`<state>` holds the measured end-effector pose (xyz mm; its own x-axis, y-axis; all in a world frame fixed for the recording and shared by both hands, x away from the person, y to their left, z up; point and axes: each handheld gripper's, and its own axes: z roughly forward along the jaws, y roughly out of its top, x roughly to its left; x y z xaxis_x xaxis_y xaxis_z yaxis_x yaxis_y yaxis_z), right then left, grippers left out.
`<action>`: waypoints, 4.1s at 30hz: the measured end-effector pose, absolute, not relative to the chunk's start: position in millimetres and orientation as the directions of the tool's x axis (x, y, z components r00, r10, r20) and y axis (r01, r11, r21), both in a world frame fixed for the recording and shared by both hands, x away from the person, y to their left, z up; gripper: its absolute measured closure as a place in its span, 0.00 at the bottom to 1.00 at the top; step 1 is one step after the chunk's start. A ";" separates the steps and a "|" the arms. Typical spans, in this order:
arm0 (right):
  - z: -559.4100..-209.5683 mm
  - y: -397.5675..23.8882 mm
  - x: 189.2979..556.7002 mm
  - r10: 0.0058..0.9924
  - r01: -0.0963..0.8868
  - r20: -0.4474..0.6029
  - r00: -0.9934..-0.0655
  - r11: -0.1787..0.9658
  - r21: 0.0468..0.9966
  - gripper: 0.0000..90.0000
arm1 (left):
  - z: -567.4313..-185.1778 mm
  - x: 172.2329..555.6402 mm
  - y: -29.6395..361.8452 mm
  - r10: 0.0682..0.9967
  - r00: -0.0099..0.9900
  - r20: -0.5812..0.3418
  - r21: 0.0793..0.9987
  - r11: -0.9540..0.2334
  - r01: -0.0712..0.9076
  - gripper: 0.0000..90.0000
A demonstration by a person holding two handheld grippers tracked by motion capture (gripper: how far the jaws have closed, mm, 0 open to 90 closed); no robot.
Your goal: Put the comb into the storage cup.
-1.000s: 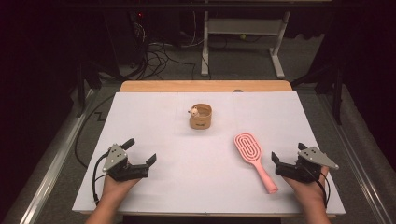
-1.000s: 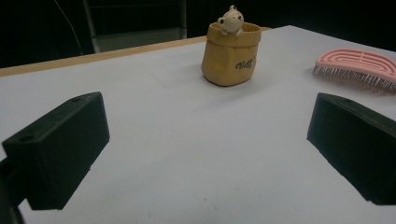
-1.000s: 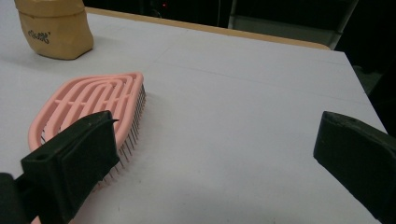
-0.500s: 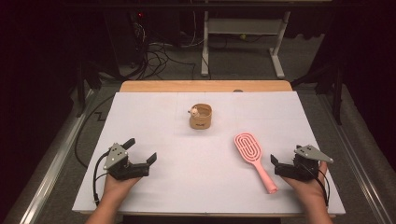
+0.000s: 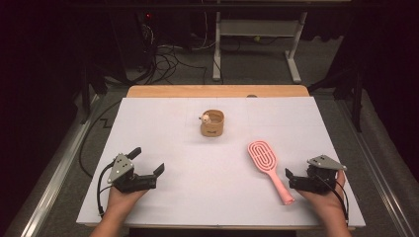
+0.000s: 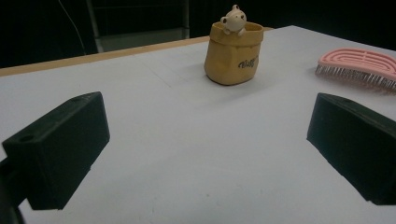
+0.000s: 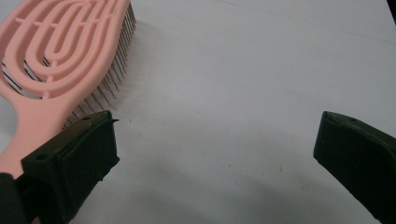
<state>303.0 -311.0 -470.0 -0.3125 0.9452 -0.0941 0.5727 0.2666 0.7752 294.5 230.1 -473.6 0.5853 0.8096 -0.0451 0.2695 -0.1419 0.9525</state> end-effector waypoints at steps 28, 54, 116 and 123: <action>-456.0 -301.7 322.0 0.917 0.743 -0.092 -0.388 0.371 0.557 0.00 | -475.6 296.9 228.0 0.797 0.603 -0.045 0.948 -0.156 0.277 0.00; -427.5 -275.9 320.9 0.864 0.755 -0.067 -0.500 0.472 0.455 0.00 | -477.5 296.6 227.2 0.795 0.604 -0.051 0.945 -0.157 0.287 0.00; -442.4 -191.0 392.1 0.875 0.807 -0.088 -0.475 0.474 0.352 0.19 | -478.2 295.7 231.4 0.798 0.600 -0.060 0.945 -0.148 0.290 0.00; -442.2 -190.2 393.4 0.893 0.831 -0.077 -0.444 0.442 0.339 0.20 | -478.4 295.6 231.5 0.798 0.600 -0.061 0.945 -0.148 0.292 0.00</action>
